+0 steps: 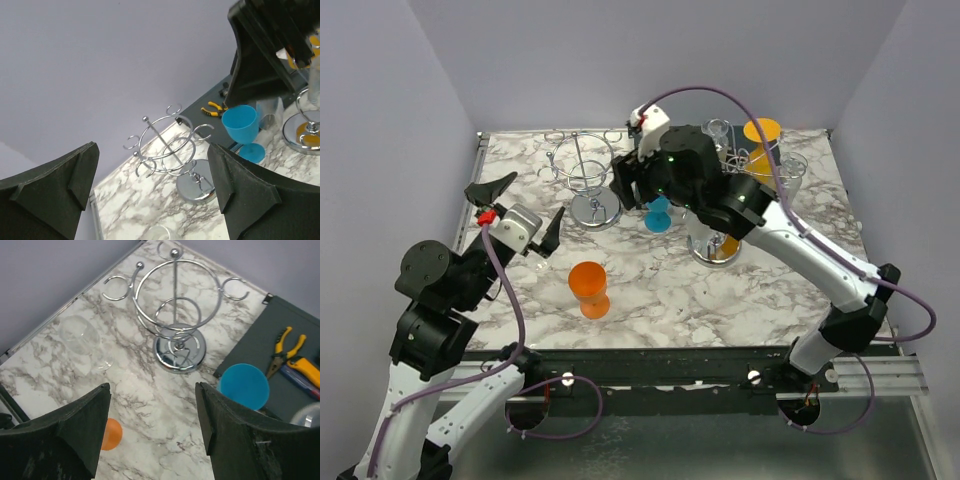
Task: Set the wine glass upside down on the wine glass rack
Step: Pick up the wine glass at the center of the board.
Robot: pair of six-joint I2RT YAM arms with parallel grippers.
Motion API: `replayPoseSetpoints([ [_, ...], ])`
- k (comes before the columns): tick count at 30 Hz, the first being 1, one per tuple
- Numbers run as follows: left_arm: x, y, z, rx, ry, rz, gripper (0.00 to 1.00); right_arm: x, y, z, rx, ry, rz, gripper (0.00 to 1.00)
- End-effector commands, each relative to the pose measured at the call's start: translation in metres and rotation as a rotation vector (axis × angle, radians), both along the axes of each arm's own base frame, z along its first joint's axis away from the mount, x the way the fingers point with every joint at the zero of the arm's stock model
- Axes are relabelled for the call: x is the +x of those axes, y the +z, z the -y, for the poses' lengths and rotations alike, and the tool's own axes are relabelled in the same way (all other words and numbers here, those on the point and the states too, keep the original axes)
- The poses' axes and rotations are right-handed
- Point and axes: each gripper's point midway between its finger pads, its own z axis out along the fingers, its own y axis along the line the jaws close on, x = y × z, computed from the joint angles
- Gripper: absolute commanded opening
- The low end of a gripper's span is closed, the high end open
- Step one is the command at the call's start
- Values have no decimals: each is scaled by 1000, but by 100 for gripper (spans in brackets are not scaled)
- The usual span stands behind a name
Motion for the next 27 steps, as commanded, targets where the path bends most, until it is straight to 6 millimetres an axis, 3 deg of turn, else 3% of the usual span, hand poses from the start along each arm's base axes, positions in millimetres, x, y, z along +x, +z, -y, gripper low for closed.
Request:
replayPoseSetpoints([
  [1,-8,6,-34,-65,150,-21,99,-7,-33,-52,-6,96,-77,74],
  [7,-40,60,-54,-150,169,130,99,-1,-89,-127,-37,224,-205,74],
  [11,-56,81,-68,-163,200,209,99,7,-106,-165,-23,270,-234,75],
  [19,-77,65,-67,-97,151,264,99,17,-123,-201,57,284,-233,75],
  [27,-74,46,-55,-76,96,217,99,16,-148,-224,84,293,-217,75],
])
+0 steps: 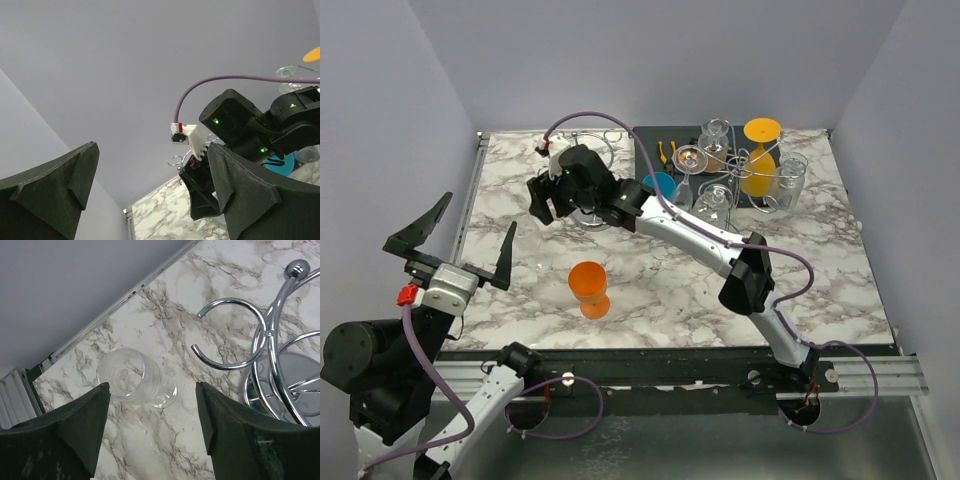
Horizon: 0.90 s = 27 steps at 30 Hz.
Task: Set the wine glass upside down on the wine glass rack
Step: Pick up the wine glass at the center of the board.
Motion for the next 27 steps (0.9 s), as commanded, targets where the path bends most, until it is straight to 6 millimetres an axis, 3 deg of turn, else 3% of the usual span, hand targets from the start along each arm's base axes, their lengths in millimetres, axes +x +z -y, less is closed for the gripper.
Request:
replayPoseSetpoints([
  [1,3,-19,8,38,-30,-45,99,-8,-21,-27,37,31,1,75],
  [10,3,-31,12,41,-54,-94,99,-3,-54,-42,21,21,11,74],
  [20,4,-37,18,62,-78,-115,99,2,-79,-43,-12,-9,14,68],
  [27,4,-40,22,76,-95,-118,99,-9,-90,-37,-54,15,-10,46],
])
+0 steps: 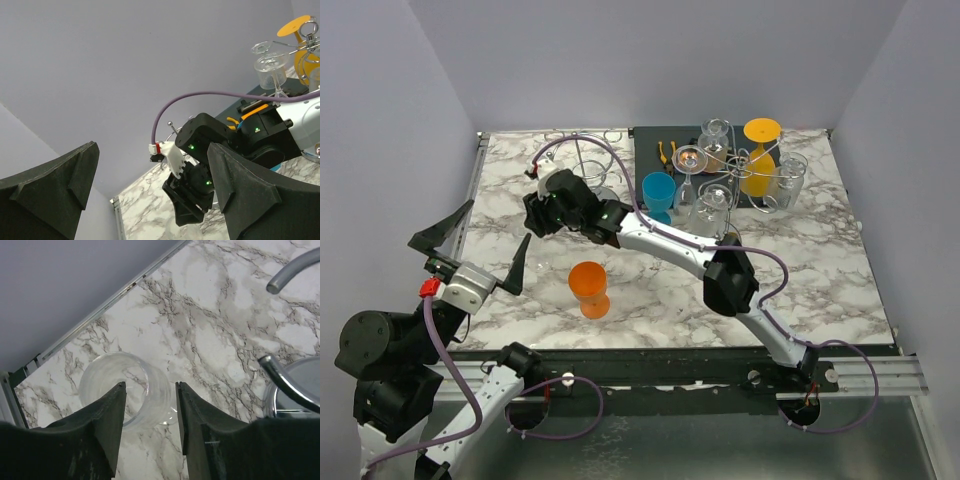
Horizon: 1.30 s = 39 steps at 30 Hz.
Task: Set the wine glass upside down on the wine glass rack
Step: Pick up the wine glass at the center of the board.
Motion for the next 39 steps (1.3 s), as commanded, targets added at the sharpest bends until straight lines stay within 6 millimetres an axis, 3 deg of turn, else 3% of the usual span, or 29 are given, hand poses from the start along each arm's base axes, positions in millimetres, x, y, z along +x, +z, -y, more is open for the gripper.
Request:
replayPoseSetpoints([
  [1,-3,-4,5,5,-32,-10,99,-12,-26,5,-67,14,-22,45],
  [9,-5,-3,7,13,-45,-3,99,-38,-36,22,-158,29,-15,42],
  [19,-7,-4,9,17,-58,0,99,-49,-36,48,-232,18,-27,38],
  [26,-7,-5,9,19,-61,-2,99,-52,-53,54,-281,22,-54,23],
  [30,-7,-6,10,19,-66,-2,99,-51,-52,57,-289,12,-47,17],
  [34,-7,-6,11,22,-71,-4,99,-50,-52,56,-271,7,-37,1],
  [39,-6,-7,11,23,-65,-4,99,-49,-53,59,-239,-11,-21,0],
])
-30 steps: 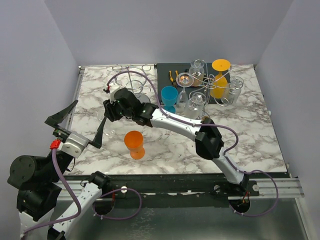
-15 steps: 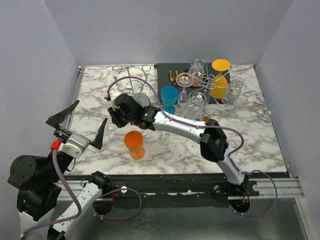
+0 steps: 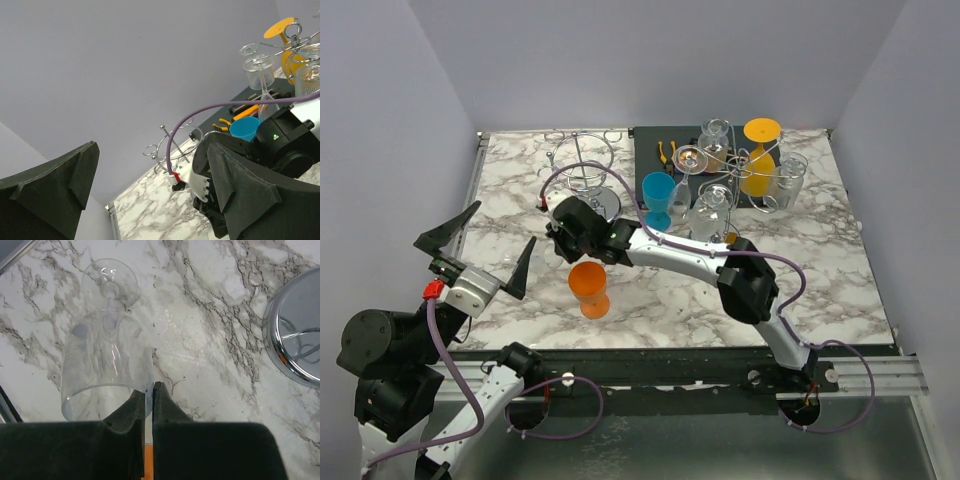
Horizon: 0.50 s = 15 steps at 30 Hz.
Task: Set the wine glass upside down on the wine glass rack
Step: Pick up the wine glass at the center of the board.
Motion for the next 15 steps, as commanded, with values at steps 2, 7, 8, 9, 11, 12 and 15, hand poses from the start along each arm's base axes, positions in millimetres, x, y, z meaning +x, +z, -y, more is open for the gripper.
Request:
replayPoseSetpoints([
  [2,-2,-6,2,6,-12,-10,99,2,12,11,15,-37,53,1],
  [7,3,-13,5,18,-17,-27,99,10,57,26,38,-67,148,1],
  [8,5,-15,6,23,-17,-35,99,12,68,31,44,-76,168,1],
  [9,6,-17,7,26,-18,-40,99,13,76,36,46,-84,182,1],
  [11,11,-22,8,30,-14,-58,99,11,92,45,53,-92,208,1],
  [12,14,-25,9,27,-9,-72,99,11,99,50,56,-99,218,1],
  [15,26,-38,8,-18,22,-147,99,9,106,67,38,-123,232,1],
])
